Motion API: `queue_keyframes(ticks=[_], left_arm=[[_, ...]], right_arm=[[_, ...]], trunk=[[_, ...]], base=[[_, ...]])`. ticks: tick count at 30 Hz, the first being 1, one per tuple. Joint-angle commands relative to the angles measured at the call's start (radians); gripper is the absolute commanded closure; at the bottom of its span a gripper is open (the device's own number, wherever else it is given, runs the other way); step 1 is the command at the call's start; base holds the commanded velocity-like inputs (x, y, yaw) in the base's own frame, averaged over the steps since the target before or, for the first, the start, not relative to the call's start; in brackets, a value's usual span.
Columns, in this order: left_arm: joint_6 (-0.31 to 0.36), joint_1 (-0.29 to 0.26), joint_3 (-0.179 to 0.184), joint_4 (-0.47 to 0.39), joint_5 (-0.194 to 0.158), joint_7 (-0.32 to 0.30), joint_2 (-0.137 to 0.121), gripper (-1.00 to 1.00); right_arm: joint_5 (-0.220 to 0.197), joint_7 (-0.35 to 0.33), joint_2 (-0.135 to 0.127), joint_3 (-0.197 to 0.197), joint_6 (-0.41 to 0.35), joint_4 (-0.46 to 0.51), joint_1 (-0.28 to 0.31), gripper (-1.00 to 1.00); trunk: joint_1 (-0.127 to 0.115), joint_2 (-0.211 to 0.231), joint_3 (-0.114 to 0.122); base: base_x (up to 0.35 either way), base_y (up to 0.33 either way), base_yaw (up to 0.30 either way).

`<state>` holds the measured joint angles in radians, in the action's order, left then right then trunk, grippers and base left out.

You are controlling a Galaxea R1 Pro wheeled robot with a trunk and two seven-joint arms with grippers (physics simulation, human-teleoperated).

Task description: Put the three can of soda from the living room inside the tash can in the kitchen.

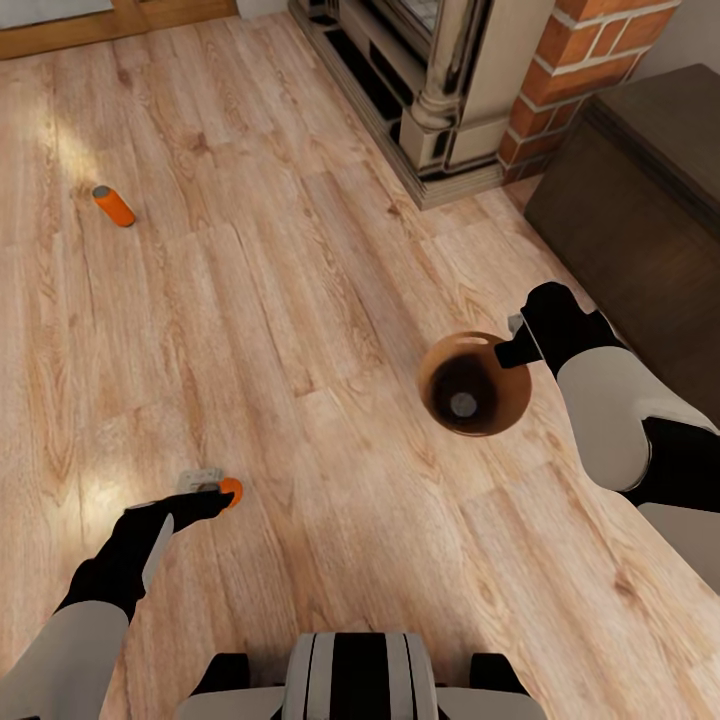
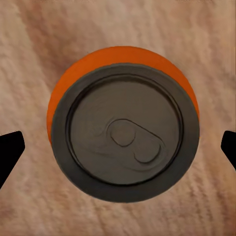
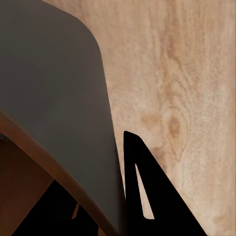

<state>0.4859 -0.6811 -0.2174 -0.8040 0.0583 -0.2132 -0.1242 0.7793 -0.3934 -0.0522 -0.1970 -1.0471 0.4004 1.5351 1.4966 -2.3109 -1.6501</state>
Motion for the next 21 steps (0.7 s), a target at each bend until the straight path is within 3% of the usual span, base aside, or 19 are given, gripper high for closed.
queue_keyframes(ticks=[1,21], left_arm=[[0.0,0.0,0.0,-0.001,0.0,0.0,0.0,-1.0],[0.0,0.0,0.002,-0.013,0.0,-0.001,0.003,-1.0]], right_arm=[[0.002,-0.003,0.0,0.0,0.0,0.0,0.0,1.0],[0.005,-0.002,0.001,-0.001,0.0,0.0,-0.003,1.0]], trunk=[[0.0,0.0,-0.001],[0.0,0.0,-0.013]], base=[[0.0,0.0,0.0],[0.044,0.0,0.0]])
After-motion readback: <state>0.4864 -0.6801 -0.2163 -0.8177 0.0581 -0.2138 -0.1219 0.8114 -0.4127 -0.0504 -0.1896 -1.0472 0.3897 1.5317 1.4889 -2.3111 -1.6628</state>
